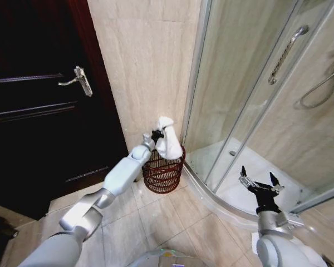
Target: Discard the used towel into the hamper.
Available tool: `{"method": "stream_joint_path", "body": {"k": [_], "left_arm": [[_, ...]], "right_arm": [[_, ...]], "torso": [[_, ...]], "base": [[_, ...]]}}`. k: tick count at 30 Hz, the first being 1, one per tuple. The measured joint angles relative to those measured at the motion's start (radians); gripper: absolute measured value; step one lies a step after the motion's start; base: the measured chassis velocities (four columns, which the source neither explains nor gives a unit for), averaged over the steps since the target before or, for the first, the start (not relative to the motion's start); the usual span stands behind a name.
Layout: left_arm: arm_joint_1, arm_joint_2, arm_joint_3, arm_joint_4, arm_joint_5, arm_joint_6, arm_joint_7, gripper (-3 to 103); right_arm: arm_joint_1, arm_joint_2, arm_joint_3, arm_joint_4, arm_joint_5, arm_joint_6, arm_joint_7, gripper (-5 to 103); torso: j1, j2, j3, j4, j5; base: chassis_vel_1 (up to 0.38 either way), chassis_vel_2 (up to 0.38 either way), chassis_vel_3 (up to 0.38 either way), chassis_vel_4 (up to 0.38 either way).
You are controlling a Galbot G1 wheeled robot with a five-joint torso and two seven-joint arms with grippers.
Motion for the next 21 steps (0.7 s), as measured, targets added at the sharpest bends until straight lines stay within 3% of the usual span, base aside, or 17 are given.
{"method": "stream_joint_path", "body": {"k": [7,9,14,15,17,21], "left_arm": [[0.030,-0.028,0.010,0.075,0.108,0.066,-0.005,3],[0.036,-0.041,0.014,0.098,0.183,0.116,-0.046,3],[0.042,-0.042,0.019,0.086,0.221,0.192,-0.059,3],[0.046,-0.036,0.025,0.066,0.226,0.232,-0.049,0],[0.048,-0.017,0.042,0.009,0.229,0.322,-0.020,8],[0.040,-0.019,0.038,-0.025,0.223,0.411,-0.028,24]], "right_arm": [[-0.006,-0.004,0.019,0.008,0.018,0.002,0.000,100],[-0.011,-0.004,0.022,0.009,0.024,0.008,0.000,100],[-0.015,-0.004,0.023,0.009,0.027,0.011,-0.001,100],[-0.015,-0.004,0.024,0.009,0.028,0.011,-0.001,100],[-0.012,-0.005,0.027,0.008,0.034,0.011,-0.001,100],[-0.012,-0.006,0.028,0.007,0.037,0.009,-0.001,100]], "torso": [[0.000,0.000,0.000,0.0003,-0.0001],[0.000,0.000,0.000,0.0003,-0.0001],[0.000,0.000,0.000,0.0001,-0.0002],[0.000,0.000,0.000,0.0001,-0.0002],[0.000,0.000,0.000,0.0003,0.0000],[0.000,0.001,0.000,0.0003,-0.0002]], "base": [[0.000,0.000,0.000,0.000],[0.000,0.000,0.000,0.000],[0.000,0.000,0.000,0.000],[0.000,0.000,0.000,0.000],[0.000,0.000,0.000,0.000],[0.000,0.000,0.000,0.000]]}}
